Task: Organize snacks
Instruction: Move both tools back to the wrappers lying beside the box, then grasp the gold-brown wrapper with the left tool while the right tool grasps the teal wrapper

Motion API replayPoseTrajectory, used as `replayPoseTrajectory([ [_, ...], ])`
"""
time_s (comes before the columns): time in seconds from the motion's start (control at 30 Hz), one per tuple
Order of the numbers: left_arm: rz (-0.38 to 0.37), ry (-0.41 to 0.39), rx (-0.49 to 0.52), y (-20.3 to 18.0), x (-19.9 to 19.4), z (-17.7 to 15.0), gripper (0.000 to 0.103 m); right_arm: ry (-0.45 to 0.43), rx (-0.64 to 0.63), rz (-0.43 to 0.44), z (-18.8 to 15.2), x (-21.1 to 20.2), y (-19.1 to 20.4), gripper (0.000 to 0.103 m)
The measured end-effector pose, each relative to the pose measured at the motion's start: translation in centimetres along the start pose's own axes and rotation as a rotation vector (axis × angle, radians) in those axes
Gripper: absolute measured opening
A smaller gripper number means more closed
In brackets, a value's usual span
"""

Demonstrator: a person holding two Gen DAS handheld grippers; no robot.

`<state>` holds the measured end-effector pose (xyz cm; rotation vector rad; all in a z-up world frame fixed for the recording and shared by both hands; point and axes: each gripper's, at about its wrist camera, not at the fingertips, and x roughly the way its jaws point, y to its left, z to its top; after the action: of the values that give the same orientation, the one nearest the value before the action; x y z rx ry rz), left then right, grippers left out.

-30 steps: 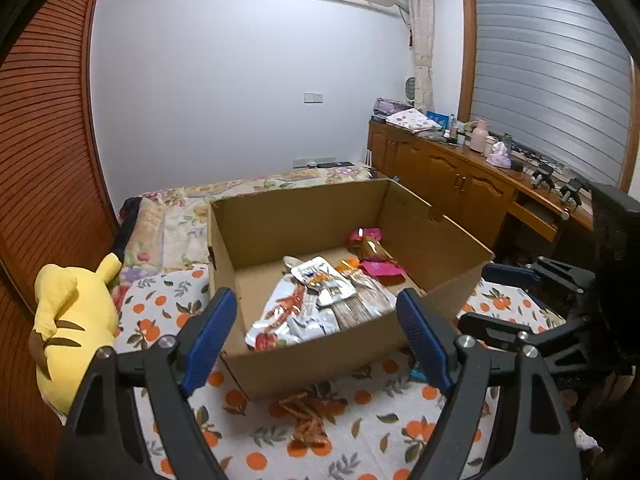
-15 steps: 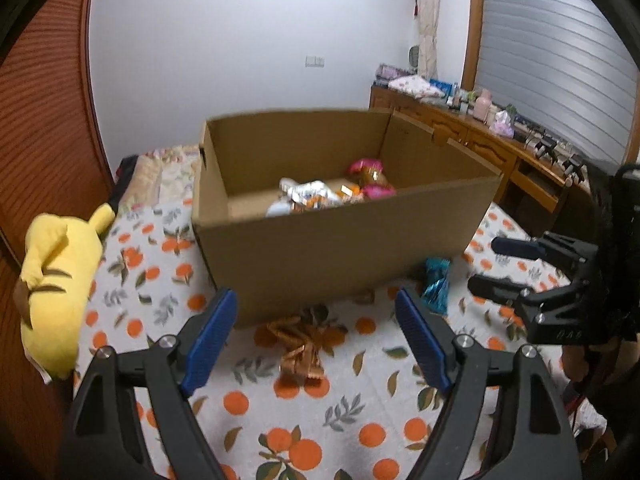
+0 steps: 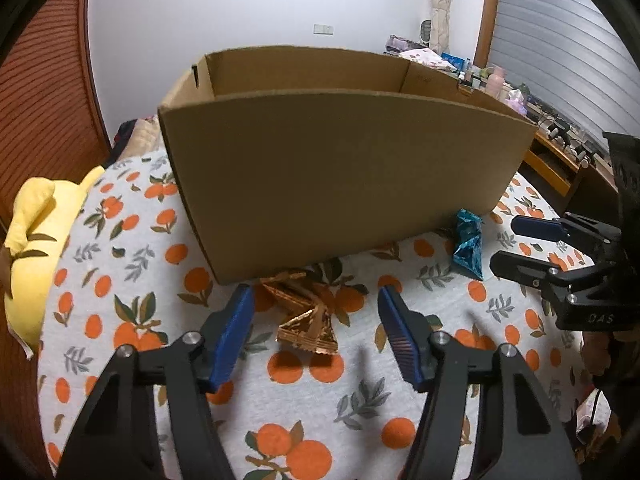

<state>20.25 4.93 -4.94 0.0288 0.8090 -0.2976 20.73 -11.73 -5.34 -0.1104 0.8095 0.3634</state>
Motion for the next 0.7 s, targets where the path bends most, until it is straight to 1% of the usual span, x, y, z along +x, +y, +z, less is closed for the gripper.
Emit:
replayPoseTrajectory([
  [0.17, 0.003, 0.029, -0.008, -0.1, 1.1, 0.0, 0.051, 0.009, -0.007, -0.001, -0.1, 0.3, 0.1, 0.076],
  [0.23, 0.010, 0.035, -0.008, -0.1, 1.3, 0.0, 0.042, 0.014, -0.006, -0.002, -0.1, 0.5, 0.0, 0.076],
  [0.27, 0.013, 0.039, -0.009, -0.2, 1.4, 0.0, 0.039, 0.016, -0.004, -0.001, -0.1, 0.5, 0.0, 0.076],
  [0.47, 0.004, 0.042, -0.025, 0.1, 1.7, -0.3, 0.030, 0.037, -0.010, -0.002, 0.0, 1.1, 0.0, 0.076],
  [0.53, 0.001, 0.045, -0.028, 0.3, 1.9, -0.4, 0.024, 0.043, -0.004, 0.002, 0.1, 1.3, -0.1, 0.076],
  [0.7, -0.009, 0.041, -0.042, 0.6, 1.8, -0.5, 0.022, 0.070, 0.022, 0.024, 0.4, 2.1, -0.5, 0.073],
])
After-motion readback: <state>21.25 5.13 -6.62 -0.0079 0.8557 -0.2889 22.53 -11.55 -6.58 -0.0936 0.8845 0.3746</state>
